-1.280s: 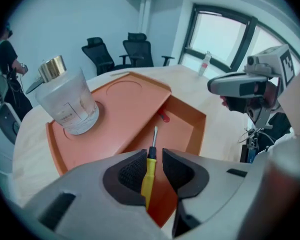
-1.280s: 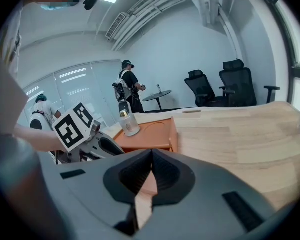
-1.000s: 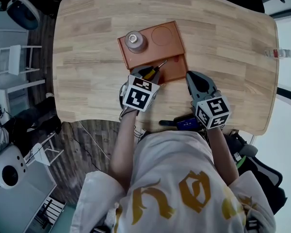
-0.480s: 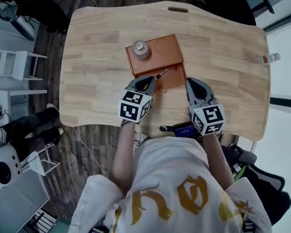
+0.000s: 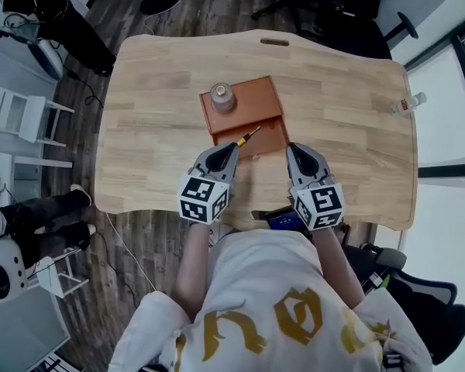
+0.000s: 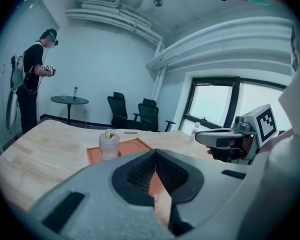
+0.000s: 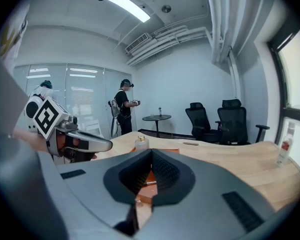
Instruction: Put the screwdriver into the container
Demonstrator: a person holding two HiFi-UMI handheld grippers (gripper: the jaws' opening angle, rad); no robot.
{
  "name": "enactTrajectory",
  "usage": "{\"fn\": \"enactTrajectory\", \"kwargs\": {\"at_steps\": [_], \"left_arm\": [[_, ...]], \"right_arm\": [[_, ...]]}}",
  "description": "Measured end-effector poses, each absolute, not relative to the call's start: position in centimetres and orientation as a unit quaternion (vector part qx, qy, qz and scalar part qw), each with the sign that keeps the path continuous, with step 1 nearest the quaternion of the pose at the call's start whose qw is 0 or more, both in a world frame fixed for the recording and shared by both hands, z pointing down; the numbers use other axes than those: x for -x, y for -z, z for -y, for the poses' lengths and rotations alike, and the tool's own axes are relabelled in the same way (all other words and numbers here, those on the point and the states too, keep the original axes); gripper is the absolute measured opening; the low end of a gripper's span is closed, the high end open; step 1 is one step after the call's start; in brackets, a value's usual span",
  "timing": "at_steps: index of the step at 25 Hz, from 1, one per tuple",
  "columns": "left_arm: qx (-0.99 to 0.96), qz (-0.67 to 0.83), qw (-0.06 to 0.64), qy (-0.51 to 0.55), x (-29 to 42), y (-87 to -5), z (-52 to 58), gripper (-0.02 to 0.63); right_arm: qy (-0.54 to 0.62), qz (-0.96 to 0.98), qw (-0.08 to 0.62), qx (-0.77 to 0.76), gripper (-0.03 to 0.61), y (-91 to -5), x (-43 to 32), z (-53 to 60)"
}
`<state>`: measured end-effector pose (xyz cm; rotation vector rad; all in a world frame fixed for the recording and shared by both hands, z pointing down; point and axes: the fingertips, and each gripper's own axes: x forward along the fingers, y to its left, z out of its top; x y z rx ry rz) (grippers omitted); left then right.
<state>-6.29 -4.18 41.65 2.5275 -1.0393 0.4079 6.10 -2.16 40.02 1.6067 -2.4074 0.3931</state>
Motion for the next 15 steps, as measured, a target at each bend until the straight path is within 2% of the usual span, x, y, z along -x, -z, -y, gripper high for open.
{"fn": "enactTrajectory", "kwargs": {"at_steps": [15], "left_arm": [[-0.904,0.379,0.157,-0.120,6.3,-39.6,2.8,0.009]], "right_arm": [[-0.126,0.811,0.110,-0.560,0.011,-39.0,-6.4,0.9]]}}
